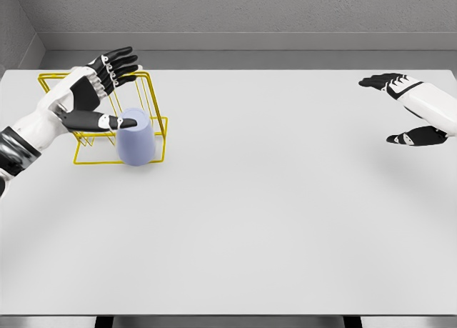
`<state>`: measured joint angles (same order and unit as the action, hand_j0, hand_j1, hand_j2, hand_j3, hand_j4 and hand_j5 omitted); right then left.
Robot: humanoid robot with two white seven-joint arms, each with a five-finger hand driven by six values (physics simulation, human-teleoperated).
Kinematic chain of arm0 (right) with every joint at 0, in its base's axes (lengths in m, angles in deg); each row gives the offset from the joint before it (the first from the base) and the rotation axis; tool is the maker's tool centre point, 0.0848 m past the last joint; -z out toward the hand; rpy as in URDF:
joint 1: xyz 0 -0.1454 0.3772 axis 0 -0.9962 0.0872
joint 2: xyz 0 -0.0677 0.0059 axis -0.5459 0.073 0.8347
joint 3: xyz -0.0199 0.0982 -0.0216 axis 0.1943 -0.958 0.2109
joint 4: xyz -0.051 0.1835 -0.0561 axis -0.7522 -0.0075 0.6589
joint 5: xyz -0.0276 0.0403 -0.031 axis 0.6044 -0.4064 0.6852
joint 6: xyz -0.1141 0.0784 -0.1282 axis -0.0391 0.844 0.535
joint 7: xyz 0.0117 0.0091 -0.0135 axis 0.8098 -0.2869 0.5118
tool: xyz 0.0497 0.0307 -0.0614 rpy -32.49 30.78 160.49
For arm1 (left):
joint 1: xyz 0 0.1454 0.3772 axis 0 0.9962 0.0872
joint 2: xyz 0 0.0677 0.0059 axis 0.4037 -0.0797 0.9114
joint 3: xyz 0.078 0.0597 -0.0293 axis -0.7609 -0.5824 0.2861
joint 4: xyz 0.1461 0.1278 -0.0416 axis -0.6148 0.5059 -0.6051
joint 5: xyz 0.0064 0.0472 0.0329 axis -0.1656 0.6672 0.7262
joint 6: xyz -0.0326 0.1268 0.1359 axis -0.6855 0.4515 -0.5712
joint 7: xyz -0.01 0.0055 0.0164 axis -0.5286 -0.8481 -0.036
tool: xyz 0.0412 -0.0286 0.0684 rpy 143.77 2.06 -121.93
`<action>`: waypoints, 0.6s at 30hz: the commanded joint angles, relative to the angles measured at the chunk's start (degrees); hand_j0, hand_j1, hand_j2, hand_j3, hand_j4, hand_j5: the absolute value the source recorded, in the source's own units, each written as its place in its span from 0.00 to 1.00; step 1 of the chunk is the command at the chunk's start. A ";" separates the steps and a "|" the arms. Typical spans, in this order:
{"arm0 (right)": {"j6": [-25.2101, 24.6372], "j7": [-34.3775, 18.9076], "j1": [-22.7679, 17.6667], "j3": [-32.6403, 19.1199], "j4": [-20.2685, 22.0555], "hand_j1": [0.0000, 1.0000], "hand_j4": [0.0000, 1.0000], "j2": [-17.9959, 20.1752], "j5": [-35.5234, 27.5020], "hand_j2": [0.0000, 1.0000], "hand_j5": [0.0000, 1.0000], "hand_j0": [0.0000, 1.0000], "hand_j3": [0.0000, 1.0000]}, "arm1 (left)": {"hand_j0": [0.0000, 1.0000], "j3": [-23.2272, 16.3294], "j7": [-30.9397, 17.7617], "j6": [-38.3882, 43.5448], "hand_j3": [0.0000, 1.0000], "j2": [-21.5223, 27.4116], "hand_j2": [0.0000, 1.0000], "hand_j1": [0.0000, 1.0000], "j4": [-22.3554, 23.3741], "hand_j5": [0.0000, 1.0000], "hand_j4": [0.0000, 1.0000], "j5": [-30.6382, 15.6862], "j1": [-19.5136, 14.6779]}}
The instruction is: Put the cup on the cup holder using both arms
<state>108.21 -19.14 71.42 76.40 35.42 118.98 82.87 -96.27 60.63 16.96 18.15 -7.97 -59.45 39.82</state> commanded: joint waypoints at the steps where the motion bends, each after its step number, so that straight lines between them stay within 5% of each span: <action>1: -0.13 0.03 0.00 -0.01 -0.06 1.00 1.00 0.06 -0.43 1.00 1.00 1.00 1.00 | 0.96 -0.07 0.00 -0.02 0.96 0.07 0.96 0.96 -0.09 0.96 0.96 -0.16 0.00; 8: -0.13 0.03 0.00 -0.01 -0.06 1.00 1.00 0.06 -0.43 1.00 1.00 1.00 1.00 | 0.82 -0.16 0.00 -0.10 0.82 0.07 0.82 0.82 -0.18 0.82 0.82 -0.16 0.09; 18: -0.13 0.03 0.00 -0.01 -0.06 1.00 1.00 0.06 -0.43 1.00 1.00 1.00 1.00 | 0.83 -0.07 0.00 -3.18 0.83 1.30 0.83 0.83 -2.11 0.83 0.83 -0.42 0.79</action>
<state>108.21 -19.15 71.42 76.40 35.34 118.98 82.87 -96.42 60.63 14.72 19.04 -9.42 -59.58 40.87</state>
